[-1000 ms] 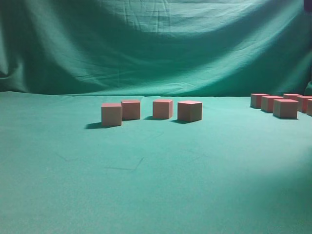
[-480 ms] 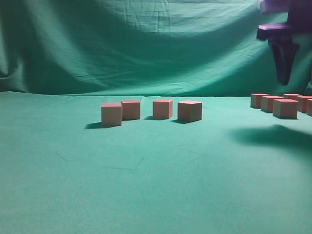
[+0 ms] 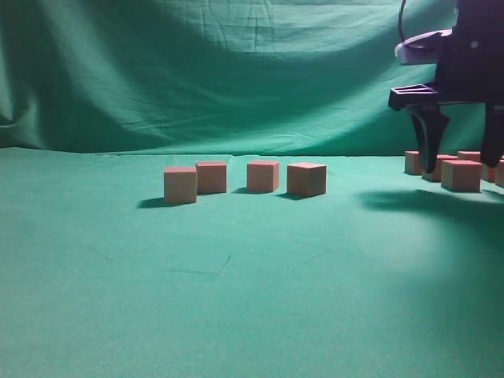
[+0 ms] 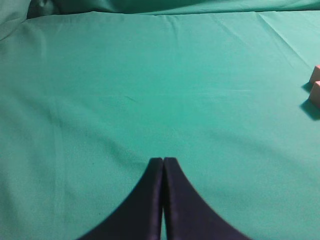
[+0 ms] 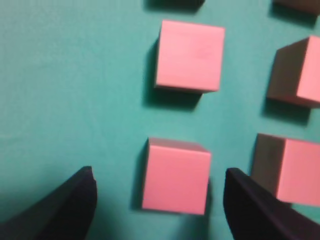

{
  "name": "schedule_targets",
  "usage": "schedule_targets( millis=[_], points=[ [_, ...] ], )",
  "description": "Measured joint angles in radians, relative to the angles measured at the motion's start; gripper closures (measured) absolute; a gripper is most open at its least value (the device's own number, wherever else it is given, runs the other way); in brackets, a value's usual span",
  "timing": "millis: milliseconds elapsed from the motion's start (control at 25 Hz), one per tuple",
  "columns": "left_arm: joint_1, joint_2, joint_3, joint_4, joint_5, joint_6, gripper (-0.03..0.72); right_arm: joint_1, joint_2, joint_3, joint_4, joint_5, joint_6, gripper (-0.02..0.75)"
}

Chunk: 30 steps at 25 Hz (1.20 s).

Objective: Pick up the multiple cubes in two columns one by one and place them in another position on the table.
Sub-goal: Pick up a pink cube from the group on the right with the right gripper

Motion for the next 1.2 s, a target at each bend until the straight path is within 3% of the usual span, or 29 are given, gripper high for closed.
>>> schedule_targets(
  millis=[520, 560, 640, 680, 840, 1200],
  points=[
    [0.000, 0.000, 0.000, 0.000, 0.000, 0.000, 0.688, 0.000, 0.075, -0.075, 0.010, -0.006, 0.000, 0.200],
    [0.000, 0.000, 0.000, 0.000, 0.000, 0.002, 0.688, 0.000, 0.080, -0.075, 0.010, -0.006, 0.000, 0.251],
    [0.000, 0.000, 0.000, 0.000, 0.000, 0.002, 0.688, 0.000, 0.082, -0.075, 0.010, -0.007, 0.000, 0.256],
    [0.000, 0.000, 0.000, 0.000, 0.000, 0.002, 0.688, 0.000, 0.084, -0.075, 0.010, -0.007, 0.000, 0.332],
    [0.000, 0.000, 0.000, 0.000, 0.000, 0.002, 0.688, 0.000, 0.084, -0.075, 0.010, -0.011, 0.000, 0.486],
    [0.000, 0.000, 0.000, 0.000, 0.000, 0.002, 0.688, 0.010, 0.005, -0.075, 0.096, 0.083, -0.060, 0.472]
  ],
)
